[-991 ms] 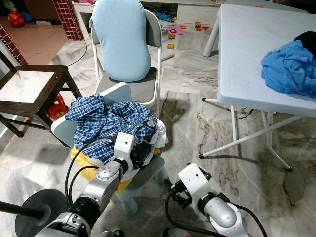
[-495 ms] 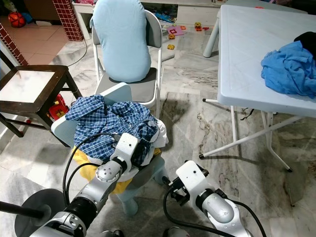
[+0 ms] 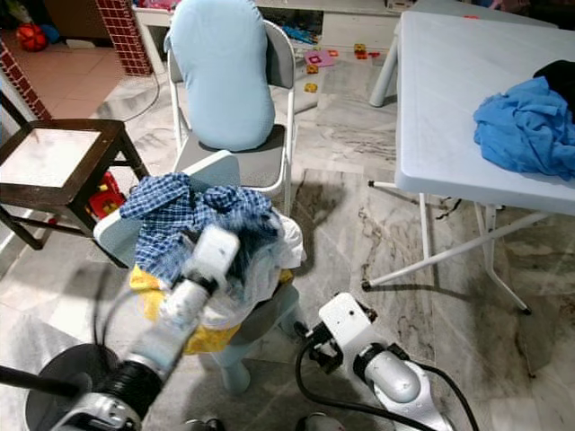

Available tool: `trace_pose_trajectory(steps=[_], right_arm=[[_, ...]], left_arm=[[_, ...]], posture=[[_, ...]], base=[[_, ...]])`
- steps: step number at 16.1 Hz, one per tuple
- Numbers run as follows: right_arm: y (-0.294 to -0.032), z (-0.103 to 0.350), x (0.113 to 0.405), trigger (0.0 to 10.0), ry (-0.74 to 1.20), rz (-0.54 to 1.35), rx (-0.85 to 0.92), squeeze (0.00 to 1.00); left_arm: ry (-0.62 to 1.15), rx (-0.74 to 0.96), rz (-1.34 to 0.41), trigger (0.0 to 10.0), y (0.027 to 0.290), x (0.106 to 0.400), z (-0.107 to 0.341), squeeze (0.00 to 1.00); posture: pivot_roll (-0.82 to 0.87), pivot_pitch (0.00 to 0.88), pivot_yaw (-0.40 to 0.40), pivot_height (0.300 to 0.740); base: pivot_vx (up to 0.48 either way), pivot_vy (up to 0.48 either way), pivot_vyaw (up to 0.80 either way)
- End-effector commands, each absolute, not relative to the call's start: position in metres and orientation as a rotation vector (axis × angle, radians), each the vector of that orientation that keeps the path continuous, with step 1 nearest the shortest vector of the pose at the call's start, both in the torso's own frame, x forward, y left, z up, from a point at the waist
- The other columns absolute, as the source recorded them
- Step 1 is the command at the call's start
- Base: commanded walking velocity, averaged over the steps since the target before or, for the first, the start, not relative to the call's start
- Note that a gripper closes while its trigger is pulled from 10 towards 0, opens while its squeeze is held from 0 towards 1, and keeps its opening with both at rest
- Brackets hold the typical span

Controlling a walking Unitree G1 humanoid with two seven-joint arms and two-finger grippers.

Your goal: Hang hanger

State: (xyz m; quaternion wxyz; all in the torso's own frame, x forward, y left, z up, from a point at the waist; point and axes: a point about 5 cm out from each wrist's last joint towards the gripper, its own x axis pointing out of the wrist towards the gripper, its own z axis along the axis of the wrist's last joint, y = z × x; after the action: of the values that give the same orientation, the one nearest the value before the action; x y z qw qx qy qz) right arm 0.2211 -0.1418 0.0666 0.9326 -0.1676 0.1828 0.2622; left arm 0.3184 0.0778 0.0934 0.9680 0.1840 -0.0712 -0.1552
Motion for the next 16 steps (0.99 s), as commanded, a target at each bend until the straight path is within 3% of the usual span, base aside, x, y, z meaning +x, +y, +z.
trace_pose_trajectory(steps=[1, 4, 7, 8, 9, 13, 16], right_arm=[[-0.14, 0.063, 0.221, 10.0, 0.38, 0.541, -0.344, 0.0], [-0.136, 0.061, 0.225, 10.0, 0.369, 0.544, -0.341, 0.0], [-0.136, 0.06, 0.225, 10.0, 0.367, 0.545, -0.34, 0.0], [-0.137, 0.06, 0.225, 10.0, 0.367, 0.545, -0.339, 0.0], [-0.138, 0.059, 0.224, 10.0, 0.369, 0.544, -0.339, 0.0], [-0.14, 0.055, 0.223, 10.0, 0.41, 0.566, -0.329, 0.0], [-0.146, 0.049, 0.22, 10.0, 0.458, 0.555, -0.325, 0.0]], left_arm=[[-0.221, 0.414, -0.334, 0.0, 0.073, 0.312, 0.099, 0.0], [-0.406, 0.479, -0.411, 0.0, 0.066, 0.301, 0.12, 0.0], [-0.242, 0.442, -0.493, 0.0, 0.066, 0.29, 0.087, 0.0], [-0.056, 0.408, -0.529, 3.4, 0.07, 0.283, 0.059, 0.0], [0.089, 0.382, -0.571, 10.0, 0.072, 0.273, 0.038, 0.0], [0.195, 0.406, -0.555, 10.0, 0.085, 0.27, 0.025, 0.0], [0.138, 0.439, -0.522, 10.0, 0.089, 0.275, 0.035, 0.0]], posture=[[-0.17, 0.12, -0.016, 0.74], [-0.15, 0.114, -0.013, 0.74], [-0.15, 0.113, -0.014, 0.74], [-0.16, 0.113, -0.015, 0.74], [-0.16, 0.114, -0.016, 0.74], [-0.15, 0.116, -0.026, 0.74], [-0.15, 0.118, -0.031, 0.74]], base=[[0.0, 0.0, 0.0], [0.0, 0.0, 0.0], [0.0, 0.0, 0.0], [0.0, 0.0, 0.0], [0.0, 0.0, 0.0], [0.0, 0.0, 0.0], [0.0, 0.0, 0.0]])
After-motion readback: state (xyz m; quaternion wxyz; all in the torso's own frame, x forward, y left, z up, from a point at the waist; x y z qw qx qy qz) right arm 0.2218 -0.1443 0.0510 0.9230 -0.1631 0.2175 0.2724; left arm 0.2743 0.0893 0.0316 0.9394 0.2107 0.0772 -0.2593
